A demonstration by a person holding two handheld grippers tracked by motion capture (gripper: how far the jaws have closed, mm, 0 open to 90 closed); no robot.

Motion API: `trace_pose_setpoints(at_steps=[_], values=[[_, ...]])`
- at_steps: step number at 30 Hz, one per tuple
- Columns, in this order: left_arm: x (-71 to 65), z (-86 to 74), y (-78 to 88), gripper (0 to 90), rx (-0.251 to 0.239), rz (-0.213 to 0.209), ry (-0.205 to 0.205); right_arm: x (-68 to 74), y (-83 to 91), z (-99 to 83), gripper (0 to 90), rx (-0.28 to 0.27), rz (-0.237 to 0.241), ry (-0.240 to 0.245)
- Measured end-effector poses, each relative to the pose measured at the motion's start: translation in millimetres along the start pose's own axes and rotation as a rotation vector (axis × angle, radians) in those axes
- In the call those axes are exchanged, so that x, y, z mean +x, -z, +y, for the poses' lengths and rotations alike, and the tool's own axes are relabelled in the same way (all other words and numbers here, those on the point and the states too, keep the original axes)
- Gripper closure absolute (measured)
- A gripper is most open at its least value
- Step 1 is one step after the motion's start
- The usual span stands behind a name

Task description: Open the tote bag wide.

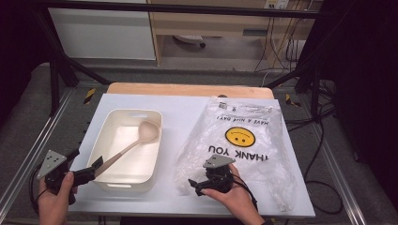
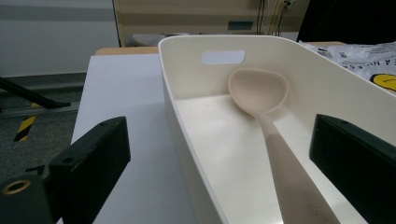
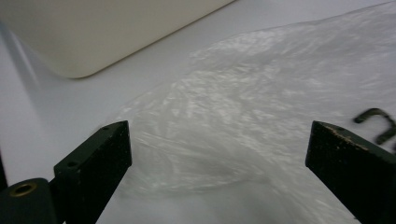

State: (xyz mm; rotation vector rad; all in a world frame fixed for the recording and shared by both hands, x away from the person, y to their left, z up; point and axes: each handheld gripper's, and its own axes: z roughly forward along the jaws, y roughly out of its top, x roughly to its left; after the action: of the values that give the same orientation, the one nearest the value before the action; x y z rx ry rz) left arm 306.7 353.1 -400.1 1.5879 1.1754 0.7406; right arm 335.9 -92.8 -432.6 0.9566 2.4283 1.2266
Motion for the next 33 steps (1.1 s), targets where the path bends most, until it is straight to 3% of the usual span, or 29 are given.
trace_pose_setpoints(at_steps=[7,13,15,23,25,28,33], values=[[0.7,0.2,0.0,4.8,-0.001,-0.003,-0.004,19.9,-11.9,11.6,6.4,-0.014,0.053,0.045],[0.3,0.3,0.6,4.9,-0.002,-0.003,-0.002,34.9,-29.7,8.0,5.6,0.048,0.094,0.098],[0.4,0.3,0.4,4.9,-0.002,-0.003,-0.002,38.1,-36.5,1.6,5.3,0.093,0.08,0.126],[0.2,0.5,0.4,4.9,-0.005,-0.005,-0.001,32.8,-41.7,-5.2,11.9,0.124,0.045,0.114],[0.0,0.9,0.7,5.0,-0.011,-0.004,0.002,32.1,-41.8,-3.7,17.5,0.125,0.036,0.109],[0.3,0.9,1.0,5.0,-0.008,0.002,0.0,29.1,-40.2,-2.1,34.6,0.111,0.027,0.102],[0.5,0.9,1.5,5.0,-0.008,0.0,0.002,16.5,-40.6,0.4,69.6,0.087,0.016,0.066]])
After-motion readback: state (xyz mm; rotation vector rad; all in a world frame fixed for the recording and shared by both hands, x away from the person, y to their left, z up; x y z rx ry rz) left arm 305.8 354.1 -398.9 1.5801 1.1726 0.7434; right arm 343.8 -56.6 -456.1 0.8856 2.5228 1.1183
